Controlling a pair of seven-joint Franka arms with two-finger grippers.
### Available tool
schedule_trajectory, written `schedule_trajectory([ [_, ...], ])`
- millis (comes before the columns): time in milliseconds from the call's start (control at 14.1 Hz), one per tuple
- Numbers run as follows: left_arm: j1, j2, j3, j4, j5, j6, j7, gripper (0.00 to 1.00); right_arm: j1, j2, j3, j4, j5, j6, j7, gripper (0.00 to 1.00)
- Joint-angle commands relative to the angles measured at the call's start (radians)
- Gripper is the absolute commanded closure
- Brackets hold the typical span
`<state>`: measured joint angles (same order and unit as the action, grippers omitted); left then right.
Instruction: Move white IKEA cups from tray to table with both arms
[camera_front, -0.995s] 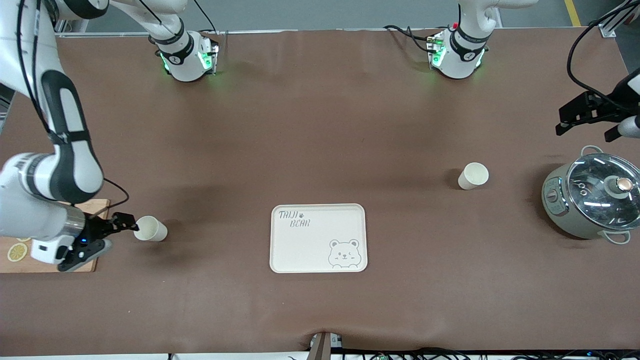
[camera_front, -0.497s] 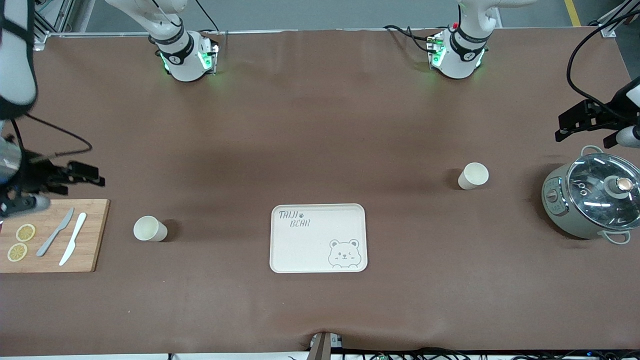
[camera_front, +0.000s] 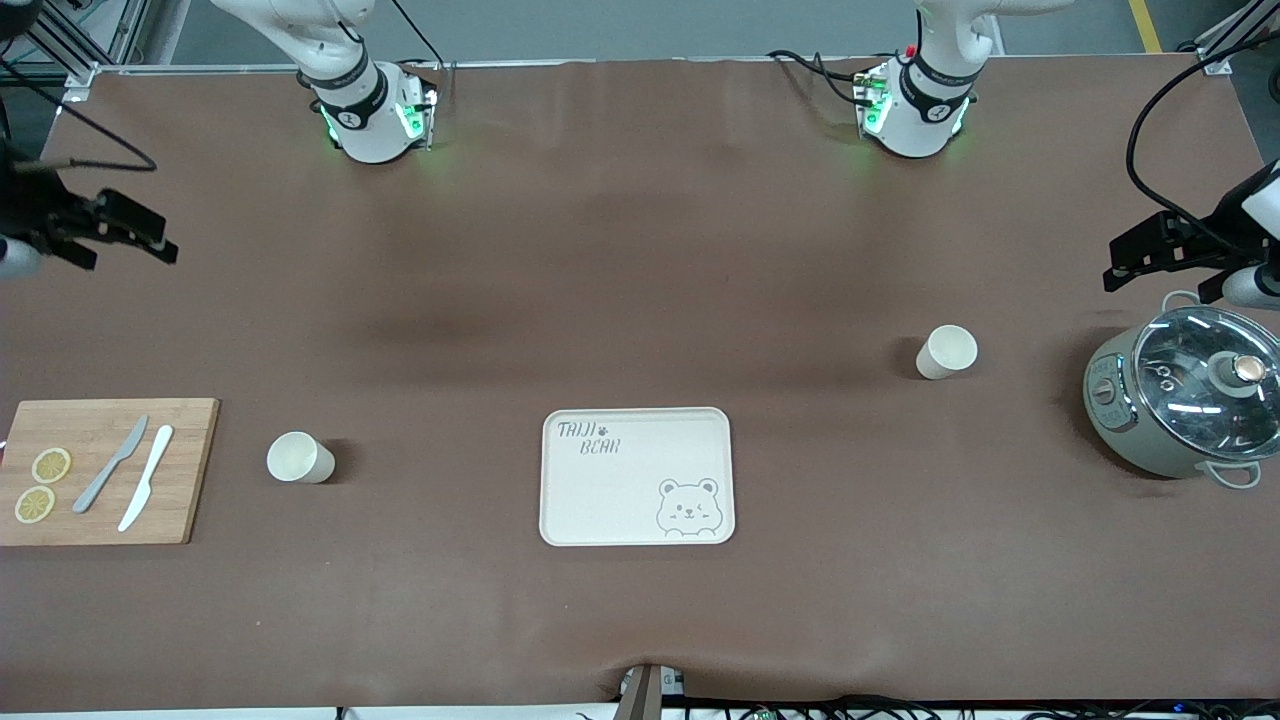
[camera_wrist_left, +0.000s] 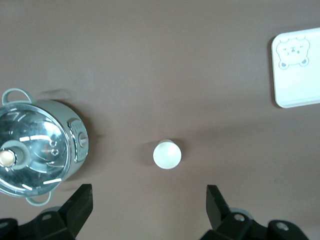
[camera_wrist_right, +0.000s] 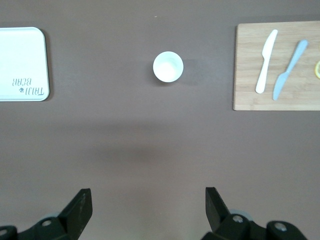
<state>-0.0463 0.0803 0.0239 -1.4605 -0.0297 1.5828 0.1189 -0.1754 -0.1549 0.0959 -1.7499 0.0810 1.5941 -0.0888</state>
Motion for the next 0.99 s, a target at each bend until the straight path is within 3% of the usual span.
schedule_trajectory([
  [0,0.008,0.013,-0.009,0.023,0.02,0.022,-0.01,0.0,-0.018,-0.046,0.01,0.002,-0.021,0.004,0.018,0.0],
  [923,-0.003,0.03,-0.009,0.022,0.025,0.057,-0.012,0.0,-0.035,0.06,0.011,0.167,-0.024,-0.06,0.012,0.0],
])
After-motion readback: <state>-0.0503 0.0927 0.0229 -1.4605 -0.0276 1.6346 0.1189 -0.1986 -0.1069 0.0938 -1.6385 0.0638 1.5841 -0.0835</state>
